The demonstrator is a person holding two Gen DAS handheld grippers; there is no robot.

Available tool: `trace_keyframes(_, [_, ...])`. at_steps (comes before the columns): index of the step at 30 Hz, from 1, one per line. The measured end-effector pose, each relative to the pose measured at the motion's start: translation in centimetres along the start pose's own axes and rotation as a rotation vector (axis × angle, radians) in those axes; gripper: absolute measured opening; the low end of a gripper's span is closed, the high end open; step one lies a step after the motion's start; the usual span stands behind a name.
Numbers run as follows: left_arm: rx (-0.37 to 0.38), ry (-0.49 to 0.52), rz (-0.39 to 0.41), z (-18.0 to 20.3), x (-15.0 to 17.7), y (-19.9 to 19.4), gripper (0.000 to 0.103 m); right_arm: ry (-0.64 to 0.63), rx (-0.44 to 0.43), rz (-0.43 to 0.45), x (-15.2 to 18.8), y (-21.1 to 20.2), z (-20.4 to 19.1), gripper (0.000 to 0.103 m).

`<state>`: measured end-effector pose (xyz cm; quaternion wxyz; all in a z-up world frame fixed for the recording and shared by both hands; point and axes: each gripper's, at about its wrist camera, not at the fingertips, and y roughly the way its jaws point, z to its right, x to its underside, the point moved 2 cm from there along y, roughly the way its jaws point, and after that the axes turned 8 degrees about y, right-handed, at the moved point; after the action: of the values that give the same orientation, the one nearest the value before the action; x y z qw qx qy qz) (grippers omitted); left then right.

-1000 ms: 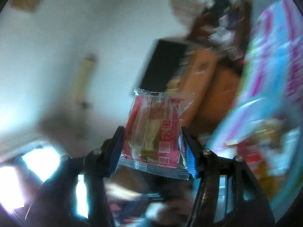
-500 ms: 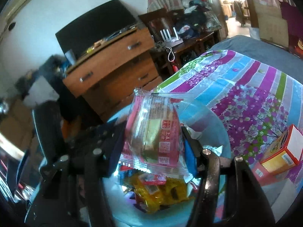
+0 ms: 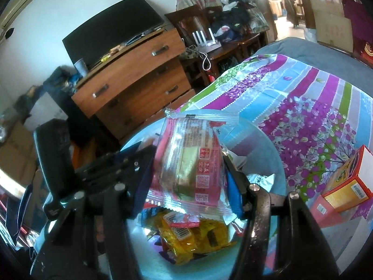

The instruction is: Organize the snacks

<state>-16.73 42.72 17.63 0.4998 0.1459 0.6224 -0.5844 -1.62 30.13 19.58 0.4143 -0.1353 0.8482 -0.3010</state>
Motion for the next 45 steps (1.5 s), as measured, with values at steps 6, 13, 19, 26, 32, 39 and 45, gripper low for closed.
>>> trace_keyframes(6, [-0.007, -0.005, -0.015, -0.1, 0.3, 0.5, 0.037, 0.007, 0.005, -0.019, 0.3, 0.7, 0.4, 0.059])
trace_keyframes(13, [-0.013, -0.008, -0.028, -0.3, 0.2, 0.9, 0.055, -0.019, 0.011, -0.016, 0.4, 1.0, -0.1, 0.086])
trace_keyframes(19, [-0.018, -0.040, -0.016, -0.8, 0.2, 0.2, 0.066, -0.031, 0.023, 0.047, 0.4, -0.9, -0.4, 0.086])
trace_keyframes(26, [-0.095, -0.160, 0.056, -4.0, 1.2, -4.0, 0.091, -0.054, 0.069, 0.140, 2.3, -5.9, 0.4, 0.091])
trace_keyframes(32, [-0.254, -0.160, 0.079, -4.8, 5.9, -8.3, 0.097, -0.040, 0.163, 0.140, 7.9, -9.9, 2.6, 0.097])
trace_keyframes(39, [-0.337, 0.080, 0.201, 3.5, 12.3, -14.4, 0.102, 0.051, 0.305, 0.145, 15.8, -16.1, 7.1, 0.098])
trace_keyframes(45, [0.038, 0.245, 0.068, 15.3, 17.0, -11.7, 0.103, 0.237, 0.426, 0.102, 23.6, -21.1, 13.1, 0.098])
